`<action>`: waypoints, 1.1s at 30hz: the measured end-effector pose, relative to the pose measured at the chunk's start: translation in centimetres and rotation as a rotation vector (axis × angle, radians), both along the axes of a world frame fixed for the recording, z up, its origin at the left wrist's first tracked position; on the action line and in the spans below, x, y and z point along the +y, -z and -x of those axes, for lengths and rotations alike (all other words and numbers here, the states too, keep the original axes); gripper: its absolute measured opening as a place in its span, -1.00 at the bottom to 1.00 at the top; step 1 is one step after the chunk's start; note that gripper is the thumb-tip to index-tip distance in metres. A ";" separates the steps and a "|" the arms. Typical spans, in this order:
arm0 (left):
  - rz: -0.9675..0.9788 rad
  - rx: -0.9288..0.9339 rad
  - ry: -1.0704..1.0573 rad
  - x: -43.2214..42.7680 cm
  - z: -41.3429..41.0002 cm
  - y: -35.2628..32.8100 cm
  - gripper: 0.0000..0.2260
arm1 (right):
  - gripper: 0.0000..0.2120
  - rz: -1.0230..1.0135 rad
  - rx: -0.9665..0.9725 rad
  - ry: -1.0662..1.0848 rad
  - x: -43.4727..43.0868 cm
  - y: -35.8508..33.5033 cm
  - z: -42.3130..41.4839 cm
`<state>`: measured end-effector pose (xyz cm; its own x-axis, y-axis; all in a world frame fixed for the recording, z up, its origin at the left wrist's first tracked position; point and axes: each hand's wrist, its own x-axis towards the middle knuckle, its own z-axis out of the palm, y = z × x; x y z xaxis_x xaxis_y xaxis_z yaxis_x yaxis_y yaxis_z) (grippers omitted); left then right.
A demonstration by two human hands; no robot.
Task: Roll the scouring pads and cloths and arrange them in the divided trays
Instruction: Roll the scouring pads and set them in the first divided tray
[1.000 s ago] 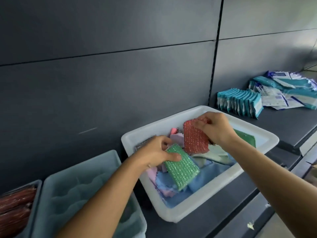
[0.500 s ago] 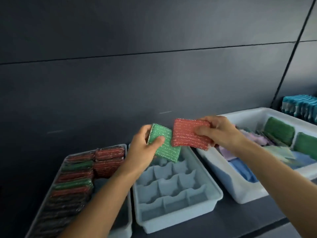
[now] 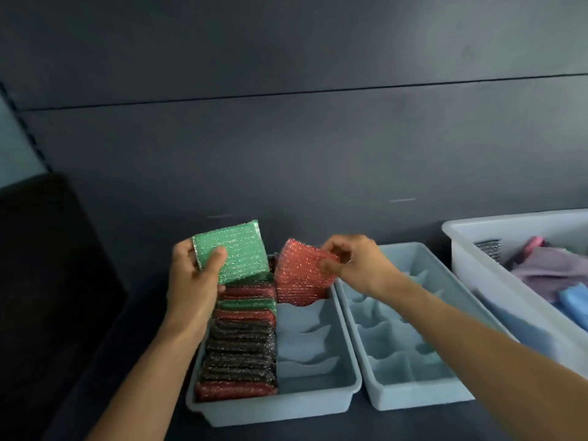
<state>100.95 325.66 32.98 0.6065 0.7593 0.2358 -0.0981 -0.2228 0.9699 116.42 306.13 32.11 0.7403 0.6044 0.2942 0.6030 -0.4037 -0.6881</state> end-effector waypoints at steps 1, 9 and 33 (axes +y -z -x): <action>0.004 0.002 0.003 0.4 0.4 0.1 -0.70 | -0.92 0.087 -0.060 0.010 0.8 0.6 0.1; 0.046 0.021 0.056 1.9 1.4 1.0 -0.76 | -0.84 0.411 -0.421 0.058 4.0 3.0 0.1; -0.003 0.117 0.213 1.4 0.3 1.8 -0.74 | -0.65 0.447 -0.326 0.069 4.2 2.7 0.6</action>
<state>100.64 327.02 31.16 0.7764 0.6104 0.1568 -0.0306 -0.2120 0.9768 115.82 310.36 29.46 0.6959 0.6766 0.2405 0.7181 -0.6594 -0.2227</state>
